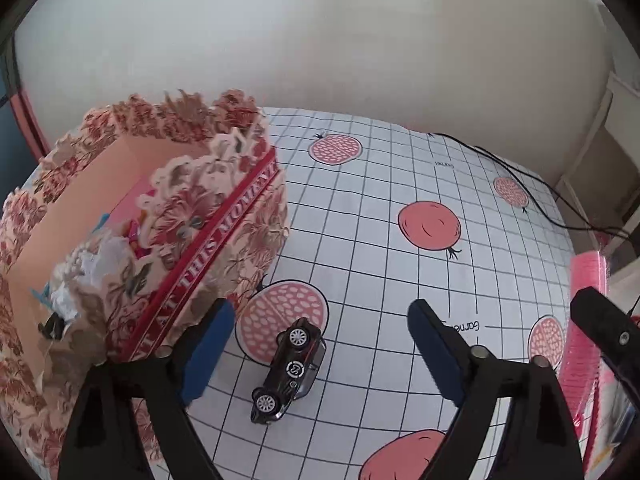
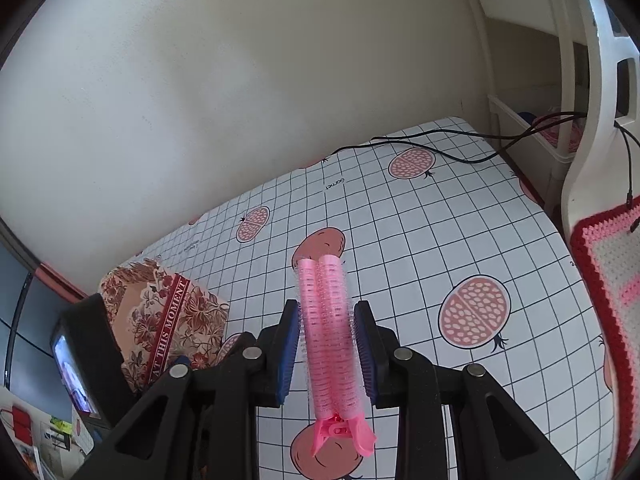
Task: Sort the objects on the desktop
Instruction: 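Lift the pink roller with right tool while left tool grasps the black toy car, then carry the toy car and pink roller over the pink box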
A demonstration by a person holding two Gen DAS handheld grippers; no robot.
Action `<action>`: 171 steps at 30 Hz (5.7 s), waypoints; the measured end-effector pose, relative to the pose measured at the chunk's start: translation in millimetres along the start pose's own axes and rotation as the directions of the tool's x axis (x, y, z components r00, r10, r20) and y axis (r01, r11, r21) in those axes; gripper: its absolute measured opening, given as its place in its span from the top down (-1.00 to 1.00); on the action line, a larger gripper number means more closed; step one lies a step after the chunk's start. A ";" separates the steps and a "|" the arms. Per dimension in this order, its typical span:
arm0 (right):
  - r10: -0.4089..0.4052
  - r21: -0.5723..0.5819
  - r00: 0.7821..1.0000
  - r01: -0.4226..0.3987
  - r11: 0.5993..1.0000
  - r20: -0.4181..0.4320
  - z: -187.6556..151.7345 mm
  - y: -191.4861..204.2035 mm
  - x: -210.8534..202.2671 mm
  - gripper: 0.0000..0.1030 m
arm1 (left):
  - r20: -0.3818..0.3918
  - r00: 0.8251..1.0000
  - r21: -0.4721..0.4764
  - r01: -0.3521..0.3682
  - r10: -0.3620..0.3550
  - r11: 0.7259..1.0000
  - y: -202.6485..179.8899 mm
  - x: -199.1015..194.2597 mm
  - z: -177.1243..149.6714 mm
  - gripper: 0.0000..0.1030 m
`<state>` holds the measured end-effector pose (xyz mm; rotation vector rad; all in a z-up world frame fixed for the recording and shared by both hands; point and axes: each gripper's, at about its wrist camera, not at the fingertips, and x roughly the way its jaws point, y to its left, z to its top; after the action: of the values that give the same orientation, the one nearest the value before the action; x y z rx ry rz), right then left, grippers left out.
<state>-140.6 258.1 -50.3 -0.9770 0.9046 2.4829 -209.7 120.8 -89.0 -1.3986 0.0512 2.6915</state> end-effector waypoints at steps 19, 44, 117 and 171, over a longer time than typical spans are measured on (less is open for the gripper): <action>0.024 0.016 0.999 -0.023 1.000 -0.030 -7.6 18.6 13.9 0.43 | -0.113 0.992 -0.086 0.052 -0.062 0.995 19.8 27.9 -10.4 0.24; 0.028 -0.003 1.000 -0.028 1.000 -0.003 -5.3 29.6 -1.9 0.43 | -0.126 0.991 -0.008 -0.035 0.034 0.999 14.0 30.3 -22.3 0.40; 0.197 -0.125 0.950 -0.171 0.977 0.243 -2.3 98.5 -114.7 0.43 | 0.347 0.938 -0.332 0.120 0.003 0.936 162.0 -175.5 48.7 0.45; 0.250 -0.256 0.965 -0.263 0.930 -0.082 -74.9 193.8 13.3 0.41 | 0.133 0.991 -0.506 0.084 -0.019 0.858 261.6 -85.4 26.7 0.45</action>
<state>-209.6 64.6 -16.5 -1.0652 0.7692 2.8725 -211.8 -143.8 -9.0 -1.3038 -0.7575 2.8589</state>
